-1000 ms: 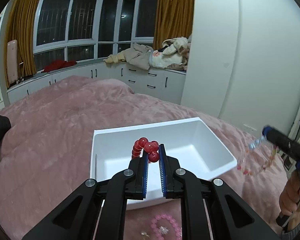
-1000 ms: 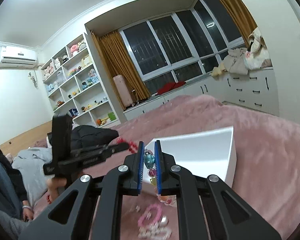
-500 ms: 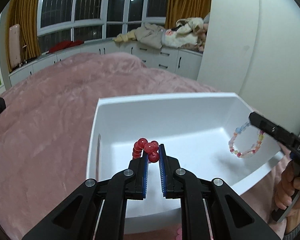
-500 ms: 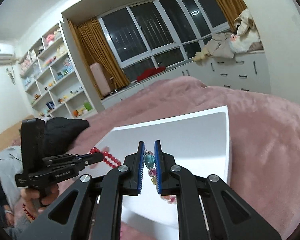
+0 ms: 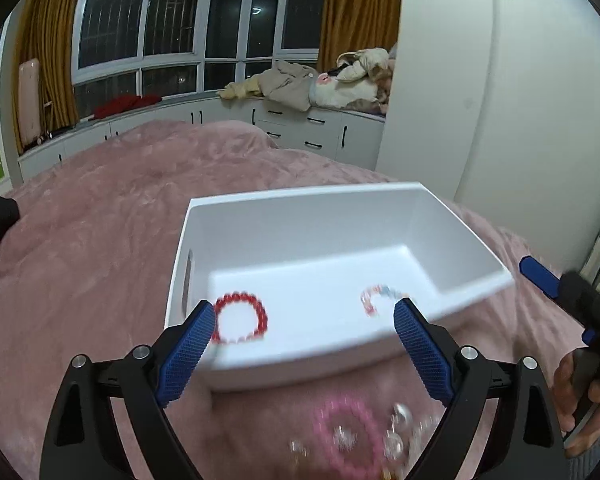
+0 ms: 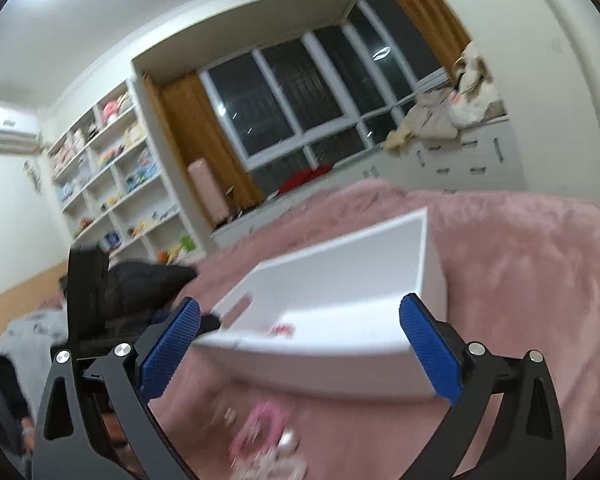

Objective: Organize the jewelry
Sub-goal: 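Open both tools to drop the bracelets into the white box, then grasp the gold earring with the left tool while the right tool grasps the white bead bracelet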

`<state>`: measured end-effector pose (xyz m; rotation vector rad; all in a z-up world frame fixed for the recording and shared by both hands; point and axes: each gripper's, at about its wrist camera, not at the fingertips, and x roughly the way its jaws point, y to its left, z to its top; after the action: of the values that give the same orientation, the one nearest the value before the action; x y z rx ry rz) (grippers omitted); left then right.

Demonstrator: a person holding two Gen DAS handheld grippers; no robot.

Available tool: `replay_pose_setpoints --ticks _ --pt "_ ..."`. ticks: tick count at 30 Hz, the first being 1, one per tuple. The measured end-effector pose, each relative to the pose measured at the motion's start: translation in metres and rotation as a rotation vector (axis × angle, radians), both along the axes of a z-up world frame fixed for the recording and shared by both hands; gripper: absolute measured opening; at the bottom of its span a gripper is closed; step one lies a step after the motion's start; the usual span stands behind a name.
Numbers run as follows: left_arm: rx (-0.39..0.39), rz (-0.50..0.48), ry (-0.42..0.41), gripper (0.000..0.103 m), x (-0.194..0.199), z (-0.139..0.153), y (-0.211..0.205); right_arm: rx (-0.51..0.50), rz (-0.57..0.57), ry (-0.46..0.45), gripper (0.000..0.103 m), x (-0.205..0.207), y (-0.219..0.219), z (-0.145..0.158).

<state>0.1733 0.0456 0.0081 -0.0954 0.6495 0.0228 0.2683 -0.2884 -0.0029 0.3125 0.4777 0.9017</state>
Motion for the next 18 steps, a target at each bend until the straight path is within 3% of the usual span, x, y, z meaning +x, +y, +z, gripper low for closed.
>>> replay_pose_setpoints --ticks 5,11,15,18 --pt "0.052 -0.027 0.039 0.092 -0.037 -0.005 -0.019 -0.089 0.075 0.080 0.098 -0.035 0.001 -0.013" --pt "0.031 -0.038 0.104 0.092 -0.061 -0.043 -0.015 -0.199 0.065 0.113 0.074 -0.056 0.016 -0.042" --pt "0.020 -0.043 0.086 0.092 -0.060 -0.065 -0.007 -0.250 0.059 0.165 0.064 -0.055 0.020 -0.072" --pt "0.036 -0.066 0.106 0.092 -0.051 -0.075 -0.009 -0.228 0.068 0.157 0.063 -0.058 0.017 -0.071"
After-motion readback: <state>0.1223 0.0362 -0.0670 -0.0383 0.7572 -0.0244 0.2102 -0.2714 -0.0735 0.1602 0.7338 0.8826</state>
